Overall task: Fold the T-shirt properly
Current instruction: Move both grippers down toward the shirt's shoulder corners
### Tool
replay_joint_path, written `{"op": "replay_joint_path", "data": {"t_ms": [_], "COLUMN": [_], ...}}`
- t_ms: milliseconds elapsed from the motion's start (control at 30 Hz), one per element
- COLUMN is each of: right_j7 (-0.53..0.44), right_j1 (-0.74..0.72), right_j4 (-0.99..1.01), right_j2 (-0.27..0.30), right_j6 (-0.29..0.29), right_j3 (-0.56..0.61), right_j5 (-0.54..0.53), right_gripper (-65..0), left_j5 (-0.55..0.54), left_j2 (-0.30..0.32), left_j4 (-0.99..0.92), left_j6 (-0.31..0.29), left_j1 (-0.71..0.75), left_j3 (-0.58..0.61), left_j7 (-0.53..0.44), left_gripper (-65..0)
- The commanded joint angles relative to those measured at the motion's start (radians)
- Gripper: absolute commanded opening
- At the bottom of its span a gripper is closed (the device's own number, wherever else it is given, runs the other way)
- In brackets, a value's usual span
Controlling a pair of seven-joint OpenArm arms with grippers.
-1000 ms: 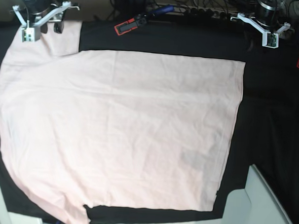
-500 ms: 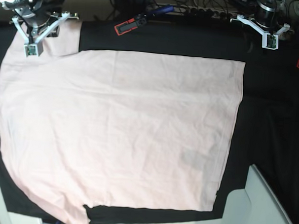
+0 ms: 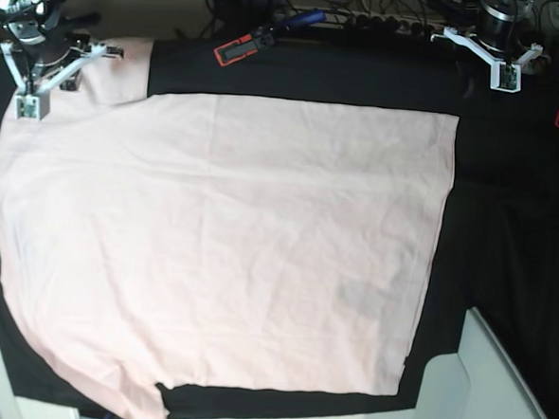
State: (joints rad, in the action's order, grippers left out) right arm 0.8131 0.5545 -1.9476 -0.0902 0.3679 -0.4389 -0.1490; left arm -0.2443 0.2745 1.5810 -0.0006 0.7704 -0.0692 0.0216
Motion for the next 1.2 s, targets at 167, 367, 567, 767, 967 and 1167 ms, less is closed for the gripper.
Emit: {"op": "replay_joint_path", "data": {"t_ms": [167,367,567,767,967,1167], "right_j7": [0.068,0.190,0.214,-0.019,-0.234,-0.309], "right_j1": [-0.007,-0.063,-0.093,-0.007,0.098,0.089], "right_j4": [-0.014,-0.011,-0.014,-0.019,-0.019,-0.016], "right_j2": [0.007,0.008,0.004,0.005,0.014,-0.009], "right_j6": [0.009,0.009,0.009,0.007,0.052,0.059], "right_j3": [-0.022,-0.024,-0.071,-0.067,-0.021,-0.024], "right_j5": [-0.005,-0.005,-0.005,-0.002,-0.002,-0.010], "right_gripper": [-65.0,-65.0,-65.0,-54.1,-40.2,-50.3], "left_j5": [0.001,0.001,0.001,0.001,0.001,0.001], "left_j2": [0.010,0.010,0.010,0.010,0.010,0.010], "left_j4": [0.011,0.012,0.011,0.012,0.012,0.012], "left_j6": [0.004,0.004,0.004,0.004,0.004,0.004], "left_j1": [0.011,0.011,0.011,0.011,0.002,-0.002], "left_j3": [-0.007,-0.007,-0.007,-0.007,-0.007,-0.011], "left_j7": [-0.022,-0.024,-0.025,-0.025,-0.027,-0.027], "left_gripper": [-35.3,-35.3,-35.3,-35.3,-35.3,-35.3]}}
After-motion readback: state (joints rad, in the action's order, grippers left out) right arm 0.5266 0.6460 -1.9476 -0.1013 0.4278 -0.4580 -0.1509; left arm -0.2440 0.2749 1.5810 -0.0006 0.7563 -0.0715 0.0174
